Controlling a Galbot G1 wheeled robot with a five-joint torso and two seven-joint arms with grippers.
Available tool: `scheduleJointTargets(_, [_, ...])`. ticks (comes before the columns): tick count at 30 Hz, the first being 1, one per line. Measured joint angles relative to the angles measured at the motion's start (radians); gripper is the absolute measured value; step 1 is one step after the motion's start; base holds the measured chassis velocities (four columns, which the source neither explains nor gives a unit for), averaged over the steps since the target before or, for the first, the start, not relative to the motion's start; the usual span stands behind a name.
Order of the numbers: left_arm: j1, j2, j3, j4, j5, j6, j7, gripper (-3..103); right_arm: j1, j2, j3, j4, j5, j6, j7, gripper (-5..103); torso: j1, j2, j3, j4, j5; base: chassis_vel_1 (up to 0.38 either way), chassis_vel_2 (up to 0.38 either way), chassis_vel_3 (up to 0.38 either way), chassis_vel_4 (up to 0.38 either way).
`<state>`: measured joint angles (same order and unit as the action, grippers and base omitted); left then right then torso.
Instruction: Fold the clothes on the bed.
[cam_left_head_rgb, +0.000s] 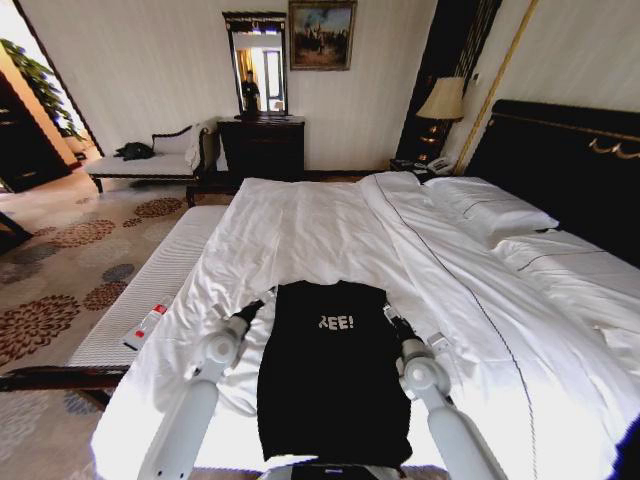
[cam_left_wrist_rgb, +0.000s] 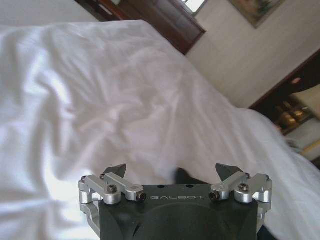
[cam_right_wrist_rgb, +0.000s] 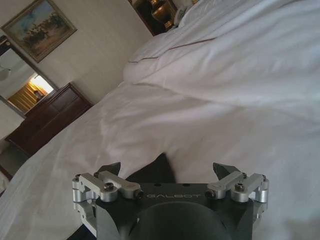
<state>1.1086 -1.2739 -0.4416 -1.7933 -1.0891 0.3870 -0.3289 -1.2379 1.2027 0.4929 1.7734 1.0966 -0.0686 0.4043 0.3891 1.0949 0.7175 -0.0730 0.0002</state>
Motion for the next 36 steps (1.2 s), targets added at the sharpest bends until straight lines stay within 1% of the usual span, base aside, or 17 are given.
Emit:
scheduleJointTargets(1, [0.000,0.000,0.000,0.000,0.000,0.000,0.000,100,0.000,0.000,0.000,0.000,0.000,0.000,0.000,100,0.000,0.000,0.000,0.0000,0.0000,0.000,0.000,0.000,0.000])
scheduleJointTargets(3, [0.015,0.015,-0.021,-0.012,0.003,0.001,-0.006,100,0.023,-0.055,0.019,-0.018,0.105,-0.036,-0.023,100,0.000,0.000,0.000,-0.0018,-0.0006,0.000,0.000,0.000,0.000])
scheduleJointTargets(4, [0.034,0.021,-0.039,-0.033,0.006,0.002,-0.007,100,0.054,-0.081,0.013,-0.039,0.149,-0.060,-0.037,100,0.000,0.000,0.000,-0.0013,-0.0006,0.000,0.000,0.000,0.000])
scheduleJointTargets(5, [0.045,0.024,-0.048,-0.044,0.008,0.002,-0.007,100,0.075,-0.093,0.003,-0.057,0.163,-0.070,-0.048,100,0.000,0.000,0.000,-0.0010,-0.0003,0.000,0.000,0.000,0.000])
scheduleJointTargets(6, [0.045,0.024,-0.048,-0.044,0.008,0.002,-0.007,100,0.075,-0.093,0.003,-0.057,0.163,-0.070,-0.048,100,0.000,0.000,0.000,-0.0010,-0.0003,0.000,0.000,0.000,0.000])
scheduleJointTargets(8, [0.093,0.031,-0.089,-0.092,0.019,0.001,-0.007,100,0.157,-0.118,-0.044,-0.155,0.160,-0.084,-0.090,100,0.000,0.000,0.000,0.0000,-0.0001,0.000,0.000,0.000,0.000])
scheduleJointTargets(11, [0.136,0.036,-0.118,-0.131,0.028,0.001,-0.007,100,0.227,-0.120,-0.092,-0.246,0.141,-0.086,-0.114,100,0.000,0.000,0.000,0.0000,-0.0002,0.000,0.000,0.000,0.000])
scheduleJointTargets(14, [0.167,0.040,-0.139,-0.156,0.035,0.000,-0.007,100,0.278,-0.113,-0.127,-0.313,0.125,-0.086,-0.127,100,0.000,0.000,0.000,-0.0001,-0.0002,0.000,0.000,0.000,0.000])
scheduleJointTargets(17, [0.204,0.040,-0.170,-0.178,0.051,0.000,-0.006,100,0.335,-0.086,-0.172,-0.394,0.093,-0.086,-0.149,100,0.000,0.000,0.000,-0.0003,0.0000,0.000,0.000,0.000,0.000])
scheduleJointTargets(26, [0.214,0.010,-0.185,-0.190,0.056,-0.001,-0.008,100,0.372,-0.059,-0.197,-0.449,0.070,-0.072,-0.177,101,0.000,0.000,0.000,-0.0007,-0.0003,0.000,0.000,0.000,0.000])
scheduleJointTargets(28, [0.209,0.008,-0.184,-0.185,0.057,-0.001,-0.010,100,0.376,-0.057,-0.197,-0.451,0.071,-0.069,-0.178,92,0.000,0.000,0.000,-0.0007,-0.0002,0.000,0.000,0.000,0.000])
scheduleJointTargets(30, [0.207,0.008,-0.184,-0.184,0.057,-0.001,-0.010,100,0.377,-0.056,-0.197,-0.452,0.071,-0.069,-0.178,92,0.000,0.000,0.000,-0.0007,-0.0002,0.000,0.000,0.000,0.000])
scheduleJointTargets(31, [0.204,0.007,-0.183,-0.179,0.057,-0.002,-0.012,100,0.381,-0.052,-0.197,-0.456,0.072,-0.065,-0.179,87,0.000,0.000,0.000,-0.0005,-0.0004,0.000,0.000,0.000,0.000])
scheduleJointTargets(32, [0.202,0.007,-0.183,-0.175,0.057,-0.003,-0.012,100,0.381,-0.048,-0.195,-0.458,0.072,-0.062,-0.179,76,0.000,0.000,0.000,-0.0004,-0.0002,0.000,0.000,0.000,0.000])
scheduleJointTargets(33, [0.201,0.007,-0.182,-0.173,0.057,-0.004,-0.012,100,0.378,-0.047,-0.192,-0.458,0.071,-0.060,-0.180,76,0.000,0.000,0.000,-0.0002,-0.0001,0.000,0.000,0.000,0.000])
scheduleJointTargets(35, [0.198,0.008,-0.182,-0.168,0.059,-0.006,-0.012,100,0.367,-0.045,-0.188,-0.457,0.064,-0.055,-0.189,65,0.000,0.000,0.000,-0.0005,-0.0002,0.000,0.000,0.000,0.000])
scheduleJointTargets(36, [0.198,0.008,-0.182,-0.168,0.059,-0.006,-0.012,100,0.367,-0.045,-0.188,-0.457,0.064,-0.055,-0.189,65,0.000,0.000,0.000,-0.0005,-0.0002,0.000,0.000,0.000,0.000])
